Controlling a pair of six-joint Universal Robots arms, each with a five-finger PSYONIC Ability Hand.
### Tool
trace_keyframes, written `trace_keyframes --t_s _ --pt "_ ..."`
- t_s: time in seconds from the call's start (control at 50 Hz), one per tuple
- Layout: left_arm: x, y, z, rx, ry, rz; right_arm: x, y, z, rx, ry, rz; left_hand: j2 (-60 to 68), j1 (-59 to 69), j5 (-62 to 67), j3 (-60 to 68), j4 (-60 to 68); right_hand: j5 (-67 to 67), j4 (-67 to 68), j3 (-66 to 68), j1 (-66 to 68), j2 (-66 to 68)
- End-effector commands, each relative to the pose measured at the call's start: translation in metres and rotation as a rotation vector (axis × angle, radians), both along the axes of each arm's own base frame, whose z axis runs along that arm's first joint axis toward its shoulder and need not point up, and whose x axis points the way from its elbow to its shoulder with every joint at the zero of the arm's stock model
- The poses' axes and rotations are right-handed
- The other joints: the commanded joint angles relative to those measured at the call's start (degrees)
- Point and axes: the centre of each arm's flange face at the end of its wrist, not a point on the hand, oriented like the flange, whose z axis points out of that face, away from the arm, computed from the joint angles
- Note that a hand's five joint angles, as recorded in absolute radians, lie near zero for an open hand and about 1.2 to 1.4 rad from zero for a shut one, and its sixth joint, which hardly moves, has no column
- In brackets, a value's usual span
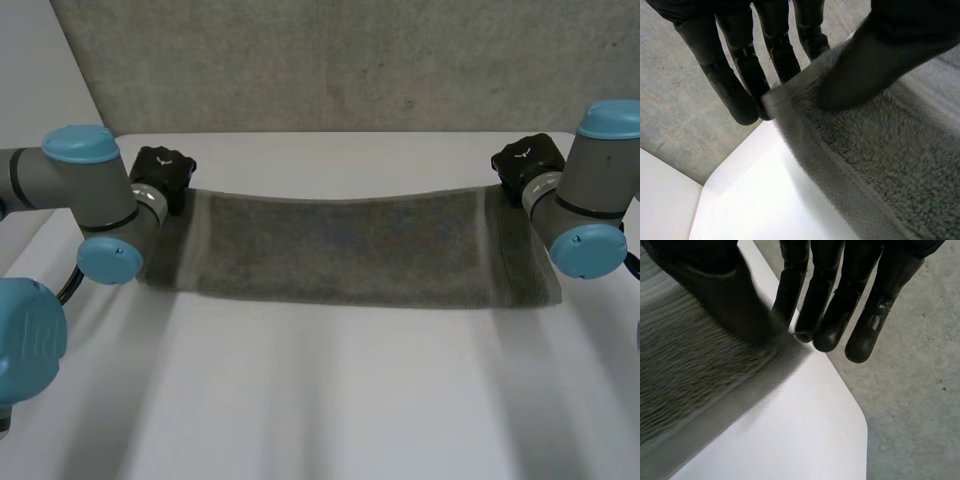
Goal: Fold the towel.
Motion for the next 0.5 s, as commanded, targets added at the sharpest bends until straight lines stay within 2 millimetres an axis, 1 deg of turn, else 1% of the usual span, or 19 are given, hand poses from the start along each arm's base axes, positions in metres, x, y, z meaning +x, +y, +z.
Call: trace_keyframes --t_s 0.02,0.06,0.08,0.1,0.12,0.14,0.16,0.18,0.22,0.24,0.26,0.28,0.3,0.32,0.34,0.38,0.4,0.44,0.5 --pt "-0.014 0.013 -0.001 0.029 0.001 -0.03 -0.004 -0.001 -0.005 0.001 0.014 -0.091 -63.3 -61.6 -73.1 -64.5 -62.8 -56.9 -55.9 -56.1 -55.8 -55.8" --pt "-0.017 0.02 -0.002 0.067 0.004 -0.041 0.003 0.008 -0.011 0.021 0.021 -0.118 -64.4 -62.7 -74.1 -65.6 -63.8 -56.9 -55.9 -56.1 -55.8 -55.8" --pt "-0.017 0.02 -0.002 0.067 0.004 -0.041 0.003 0.008 -0.011 0.021 0.021 -0.118 -64.4 -62.7 -74.1 -65.6 -63.8 -56.9 -55.9 -56.1 -55.8 -55.8" --pt "-0.016 0.023 0.0 0.082 0.011 -0.042 0.006 0.016 -0.015 0.045 0.017 -0.102 -64.4 -62.7 -74.1 -65.6 -63.8 -56.9 -55.9 -56.1 -55.8 -55.8" --pt "-0.016 0.023 0.0 0.082 0.011 -0.042 0.006 0.016 -0.015 0.045 0.017 -0.102 -64.4 -62.7 -74.1 -65.6 -63.8 -56.9 -55.9 -56.1 -55.8 -55.8" --pt "-0.013 0.026 0.003 0.095 0.028 -0.039 0.008 0.024 -0.014 0.068 0.003 -0.077 -64.4 -62.7 -74.1 -65.6 -63.8 -56.9 -55.9 -56.1 -55.8 -55.8" --pt "-0.01 0.031 0.006 0.11 0.048 -0.032 0.007 0.033 -0.003 0.074 -0.016 -0.055 -64.4 -62.7 -74.1 -65.6 -63.8 -56.9 -55.9 -56.1 -55.8 -55.8" --pt "-0.01 0.031 0.006 0.11 0.048 -0.032 0.007 0.033 -0.002 0.074 -0.016 -0.054 -64.4 -62.7 -74.1 -65.6 -63.8 -56.9 -55.9 -56.1 -55.8 -55.8" --pt "-0.005 0.041 0.013 0.11 0.1 -0.026 0.004 0.054 0.012 0.102 -0.042 -0.006 -63.8 -62.2 -73.6 -65.1 -63.3 -56.9 -55.9 -56.1 -55.8 -55.8" --pt "-0.005 0.041 0.013 0.11 0.1 -0.026 0.004 0.054 0.012 0.102 -0.042 -0.006 -63.8 -62.2 -73.6 -65.1 -63.3 -56.9 -55.9 -56.1 -55.8 -55.8" --pt "-0.003 0.048 0.017 0.095 0.116 -0.037 0.003 0.066 0.013 0.128 -0.041 0.02 -63.3 -61.7 -73.1 -64.6 -62.8 -56.9 -55.9 -56.1 -55.8 -55.8" --pt "-0.001 0.056 0.019 0.078 0.126 -0.053 0.001 0.076 0.012 0.151 -0.031 0.033 -63.2 -61.5 -72.9 -64.4 -62.6 -56.9 -55.9 -56.1 -55.8 -55.8" --pt "-0.001 0.056 0.019 0.078 0.126 -0.053 0.001 0.076 0.012 0.152 -0.031 0.033 -63.2 -61.5 -72.9 -64.4 -62.6 -56.9 -55.9 -56.1 -55.8 -55.8" --pt "0.001 0.063 0.023 0.048 0.137 -0.07 -0.002 0.086 0.01 0.176 -0.028 0.043 -63.2 -61.5 -72.9 -64.4 -62.6 -56.9 -55.9 -56.1 -55.8 -55.8" --pt "0.001 0.063 0.023 0.047 0.138 -0.07 -0.002 0.086 0.01 0.177 -0.028 0.043 -63.2 -61.5 -72.9 -64.4 -62.6 -56.9 -55.9 -56.1 -55.8 -55.8" --pt "0.005 0.079 0.029 -0.004 0.154 -0.096 -0.005 0.104 0.007 0.215 -0.017 0.053 -63.2 -61.5 -72.9 -64.4 -62.6 -56.9 -55.9 -56.1 -55.8 -55.8" --pt "0.005 0.079 0.029 -0.004 0.154 -0.096 -0.006 0.104 0.007 0.215 -0.017 0.053 -63.2 -61.5 -72.9 -64.4 -62.6 -56.9 -55.9 -56.1 -55.8 -55.8" --pt "0.009 0.096 0.031 -0.029 0.16 -0.102 -0.01 0.115 -0.001 0.256 -0.004 0.053 -63.2 -61.5 -72.9 -64.4 -62.6 -56.9 -55.9 -56.1 -55.8 -55.8" --pt "0.011 0.104 0.03 -0.031 0.163 -0.104 -0.013 0.118 -0.006 0.276 0.0 0.051 -63.2 -61.5 -72.9 -64.4 -62.6 -56.9 -55.9 -56.1 -55.8 -55.8"
